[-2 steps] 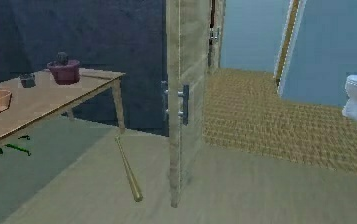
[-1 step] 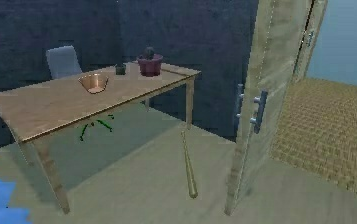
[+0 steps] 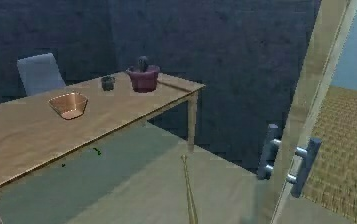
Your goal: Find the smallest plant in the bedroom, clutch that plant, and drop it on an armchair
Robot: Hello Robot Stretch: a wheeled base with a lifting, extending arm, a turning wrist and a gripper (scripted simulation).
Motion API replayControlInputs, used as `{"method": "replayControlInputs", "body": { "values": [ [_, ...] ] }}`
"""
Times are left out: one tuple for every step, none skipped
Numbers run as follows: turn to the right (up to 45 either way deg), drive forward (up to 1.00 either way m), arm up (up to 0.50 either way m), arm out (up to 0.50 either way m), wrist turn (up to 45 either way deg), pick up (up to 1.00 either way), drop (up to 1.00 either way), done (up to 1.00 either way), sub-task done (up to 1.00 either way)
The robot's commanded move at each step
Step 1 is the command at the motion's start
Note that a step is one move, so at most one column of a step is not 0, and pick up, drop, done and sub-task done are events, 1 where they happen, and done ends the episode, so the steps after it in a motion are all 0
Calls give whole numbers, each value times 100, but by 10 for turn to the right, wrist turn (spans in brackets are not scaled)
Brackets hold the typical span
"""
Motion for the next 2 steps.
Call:
{"method": "replayControlInputs", "body": {
  "values": [
    [-180, 0, 0, 0, 0, 0, 0, 0, 0],
    [0, 80, 0, 0, 0, 0, 0, 0, 0]
  ]
}}
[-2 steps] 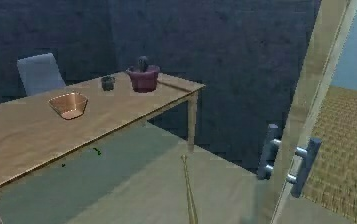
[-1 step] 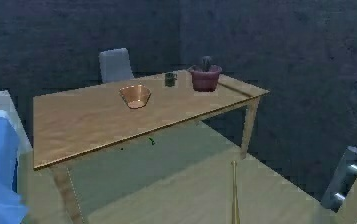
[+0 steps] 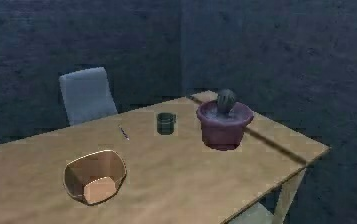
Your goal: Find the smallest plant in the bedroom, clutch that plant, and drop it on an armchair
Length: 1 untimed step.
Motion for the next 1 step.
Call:
{"method": "replayControlInputs", "body": {
  "values": [
    [-450, 0, 0, 0, 0, 0, 0, 0, 0]
  ]
}}
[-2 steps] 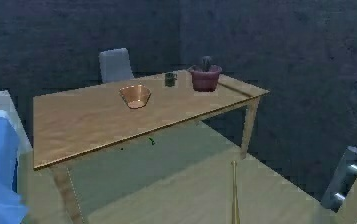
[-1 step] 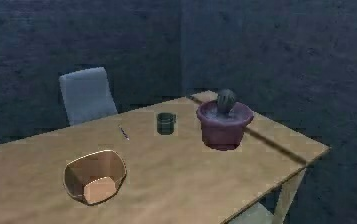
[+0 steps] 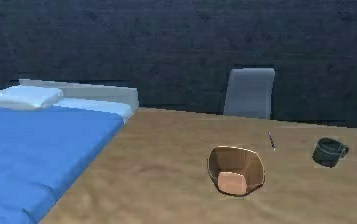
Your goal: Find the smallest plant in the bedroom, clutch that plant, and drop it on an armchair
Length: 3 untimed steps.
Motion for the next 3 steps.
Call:
{"method": "replayControlInputs", "body": {
  "values": [
    [-270, 0, 0, 0, 0, 0, 0, 0, 0],
    [390, 0, 0, 0, 0, 0, 0, 0, 0],
    [0, 5, 0, 0, 0, 0, 0, 0, 0]
  ]
}}
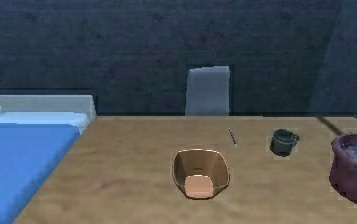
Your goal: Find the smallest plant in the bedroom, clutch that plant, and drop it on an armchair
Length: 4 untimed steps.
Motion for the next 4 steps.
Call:
{"method": "replayControlInputs", "body": {
  "values": [
    [-360, 0, 0, 0, 0, 0, 0, 0, 0],
    [450, 0, 0, 0, 0, 0, 0, 0, 0],
    [450, 0, 0, 0, 0, 0, 0, 0, 0],
    [120, 0, 0, 0, 0, 0, 0, 0, 0]
  ]
}}
